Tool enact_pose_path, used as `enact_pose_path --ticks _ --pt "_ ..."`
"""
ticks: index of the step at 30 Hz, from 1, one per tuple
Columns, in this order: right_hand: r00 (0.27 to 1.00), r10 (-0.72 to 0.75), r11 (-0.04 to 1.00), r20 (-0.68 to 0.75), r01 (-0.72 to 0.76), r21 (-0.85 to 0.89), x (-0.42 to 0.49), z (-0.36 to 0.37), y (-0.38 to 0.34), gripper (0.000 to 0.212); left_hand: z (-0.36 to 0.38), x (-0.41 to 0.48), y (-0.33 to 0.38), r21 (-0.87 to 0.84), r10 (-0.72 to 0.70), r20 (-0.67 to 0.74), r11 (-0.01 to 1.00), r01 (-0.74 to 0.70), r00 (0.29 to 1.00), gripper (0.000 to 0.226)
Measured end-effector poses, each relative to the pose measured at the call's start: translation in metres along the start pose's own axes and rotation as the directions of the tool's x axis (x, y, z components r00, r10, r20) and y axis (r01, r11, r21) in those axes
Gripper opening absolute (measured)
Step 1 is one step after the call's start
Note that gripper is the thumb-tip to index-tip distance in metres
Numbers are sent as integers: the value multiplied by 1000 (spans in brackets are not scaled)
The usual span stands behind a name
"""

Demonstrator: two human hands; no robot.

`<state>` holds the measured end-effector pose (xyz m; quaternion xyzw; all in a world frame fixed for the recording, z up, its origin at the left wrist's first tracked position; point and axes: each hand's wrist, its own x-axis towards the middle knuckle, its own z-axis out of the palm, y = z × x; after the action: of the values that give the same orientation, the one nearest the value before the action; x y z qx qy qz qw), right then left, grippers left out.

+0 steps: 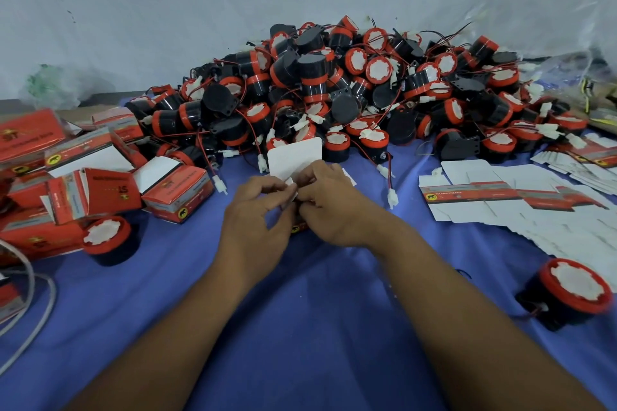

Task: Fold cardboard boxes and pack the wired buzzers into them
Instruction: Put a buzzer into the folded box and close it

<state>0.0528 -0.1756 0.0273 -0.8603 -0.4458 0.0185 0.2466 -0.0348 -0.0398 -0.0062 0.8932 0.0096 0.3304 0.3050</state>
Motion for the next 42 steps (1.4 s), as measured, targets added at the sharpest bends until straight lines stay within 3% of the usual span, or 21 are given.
enact_pose_path --ticks 2,4,6,7,8,10,12,14,16,19,21,24,25,28,29,31,36,40,42 --pt "997 2 977 -81 15 213 -7 -9 6 21 0 1 1 42 17 35 999 -18 999 24" --pt "959 122 941 -254 -30 338 -12 -20 16 22 0 3 0 77 14 67 997 -19 998 21" --pt "853 296 918 -429 -130 375 -12 -30 32 26 0 5 -1 84 -5 102 996 -3 995 20" --pt "801 399 878 -447 -194 437 -12 -34 42 29 0 5 -2 78 -6 111 997 -2 994 19" --pt "768 500 805 -400 -243 541 -12 -36 50 29 0 5 -3 65 -11 116 998 4 993 18" --pt "777 597 613 -200 -281 738 -12 -32 60 23 0 6 -4 39 -37 121 999 33 992 16" --pt "822 562 523 -92 -267 810 -10 -25 61 16 0 8 -7 43 -33 117 999 28 993 16" --pt "867 490 501 -87 -198 842 -9 -20 58 9 -2 9 -8 44 -24 120 999 19 992 15" --pt "904 416 524 -102 -147 839 -7 -17 53 8 -4 9 -9 41 -26 142 999 20 990 17" --pt "915 395 653 -86 -214 726 -8 -5 47 3 -6 9 -10 14 -20 166 1000 18 986 18" --pt "910 412 653 -55 -253 714 -5 2 41 16 -5 10 -11 -43 -42 163 998 50 986 17" --pt "928 364 642 -82 -186 744 -1 2 36 52 -4 12 -12 -209 -169 130 958 194 977 15" --pt "942 320 678 -103 -152 719 -1 0 35 55 -3 12 -13 -266 -215 113 934 238 970 20" --pt "973 173 808 -154 -51 587 -2 -1 34 37 -3 16 -15 -387 -291 116 867 314 950 51" --pt "973 147 829 -177 -23 559 -4 -1 35 33 -3 17 -16 -390 -284 131 866 313 950 57" --pt "978 95 852 -186 17 524 -7 -1 38 28 -4 18 -19 -333 -208 153 910 248 966 47" --pt "998 57 845 29 -63 530 -13 -6 52 35 -8 13 -23 -70 -49 202 995 64 978 38" --pt "990 -61 935 -126 101 339 -12 0 51 39 -15 10 -29 -152 -7 301 987 55 953 45" --pt "986 -72 938 -150 118 327 -10 2 53 35 -16 10 -31 -181 -15 323 981 77 946 44"
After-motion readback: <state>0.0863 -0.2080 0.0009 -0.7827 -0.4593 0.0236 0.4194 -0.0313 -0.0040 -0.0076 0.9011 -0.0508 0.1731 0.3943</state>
